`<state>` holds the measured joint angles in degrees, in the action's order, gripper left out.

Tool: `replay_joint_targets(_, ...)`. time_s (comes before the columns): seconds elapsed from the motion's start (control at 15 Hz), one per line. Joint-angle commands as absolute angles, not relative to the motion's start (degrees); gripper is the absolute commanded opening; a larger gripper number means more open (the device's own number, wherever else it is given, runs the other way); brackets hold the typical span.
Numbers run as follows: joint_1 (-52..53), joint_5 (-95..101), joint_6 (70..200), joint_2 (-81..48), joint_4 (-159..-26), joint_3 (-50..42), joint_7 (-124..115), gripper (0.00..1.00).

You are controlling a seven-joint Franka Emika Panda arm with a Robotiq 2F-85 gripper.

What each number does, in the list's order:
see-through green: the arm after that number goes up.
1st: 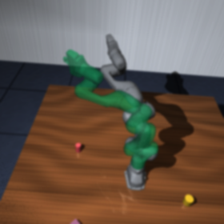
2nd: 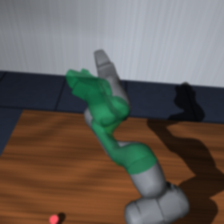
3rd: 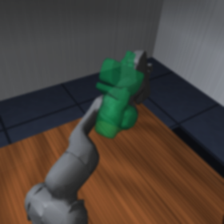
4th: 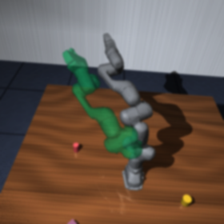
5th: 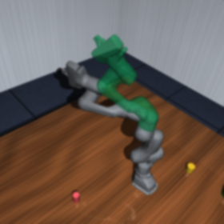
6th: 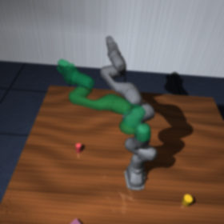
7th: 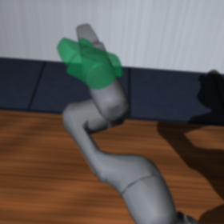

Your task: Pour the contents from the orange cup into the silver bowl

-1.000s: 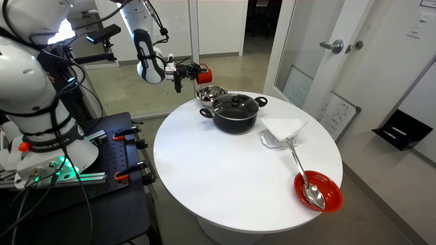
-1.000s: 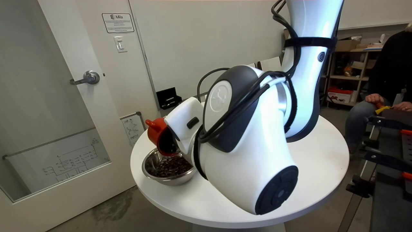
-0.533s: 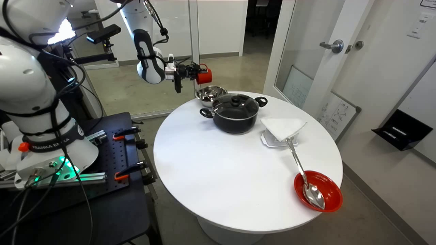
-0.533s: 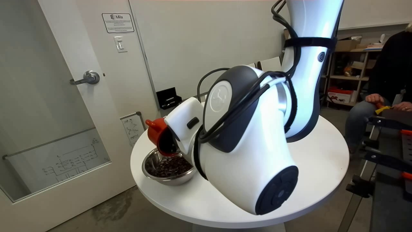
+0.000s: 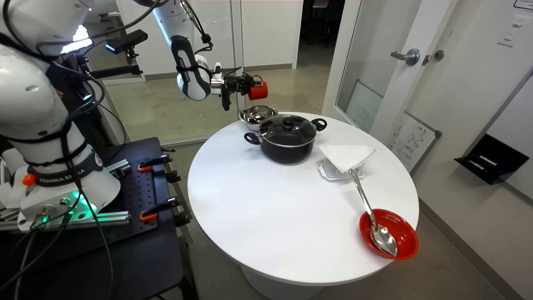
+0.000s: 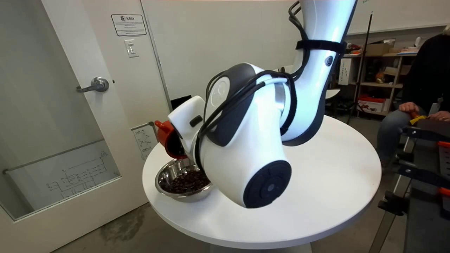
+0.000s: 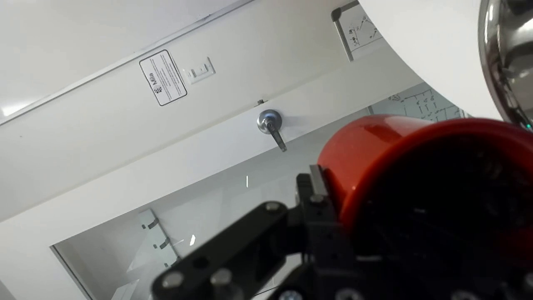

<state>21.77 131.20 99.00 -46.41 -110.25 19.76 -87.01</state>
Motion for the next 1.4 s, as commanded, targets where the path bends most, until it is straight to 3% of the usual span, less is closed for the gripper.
replay_joint_targets(0.0, 22.0, 131.4, 99.6, -50.0, -104.8, 18.7, -82.5, 0.02)
replay_joint_targets(1.33, 27.1, 141.8, 92.7, -58.2, -97.2, 15.2, -62.7, 0.02)
